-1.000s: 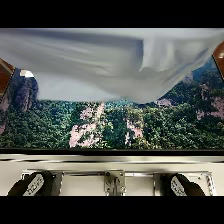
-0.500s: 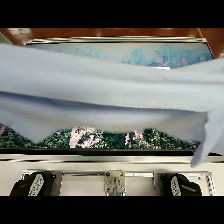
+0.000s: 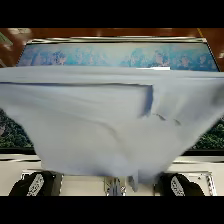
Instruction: Fold the shirts.
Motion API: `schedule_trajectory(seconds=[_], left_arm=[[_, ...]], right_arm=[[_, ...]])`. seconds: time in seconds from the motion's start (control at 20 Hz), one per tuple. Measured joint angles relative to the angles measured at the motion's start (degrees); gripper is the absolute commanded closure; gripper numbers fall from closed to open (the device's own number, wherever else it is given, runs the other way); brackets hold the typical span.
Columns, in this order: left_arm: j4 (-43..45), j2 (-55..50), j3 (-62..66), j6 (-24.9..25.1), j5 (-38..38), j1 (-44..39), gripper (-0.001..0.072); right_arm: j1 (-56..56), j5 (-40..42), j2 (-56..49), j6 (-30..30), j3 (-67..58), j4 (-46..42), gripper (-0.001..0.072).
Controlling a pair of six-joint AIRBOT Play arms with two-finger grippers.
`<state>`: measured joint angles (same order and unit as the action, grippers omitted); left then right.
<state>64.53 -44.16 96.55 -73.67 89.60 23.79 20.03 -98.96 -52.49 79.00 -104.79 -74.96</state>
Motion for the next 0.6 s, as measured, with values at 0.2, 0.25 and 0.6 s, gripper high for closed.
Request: schedule_trajectory(seconds=[0.2,0.25,0.6], left_arm=[[2.3,-11.7,-10.8,0.4,0.1,-3.0,0.0672],[2.6,-15.4,-12.1,0.4,-1.0,-4.3,0.0672],[3.0,-40.7,-13.3,-3.7,-19.1,-10.7,0.0672]], right_arm=[[-6.0,4.1,-13.9,1.8,10.3,-0.1,0.0657],[-7.9,7.7,-18.1,2.9,12.2,-0.9,0.0656],[-15.7,39.1,-38.6,6.8,16.2,-0.3,0.0656]])
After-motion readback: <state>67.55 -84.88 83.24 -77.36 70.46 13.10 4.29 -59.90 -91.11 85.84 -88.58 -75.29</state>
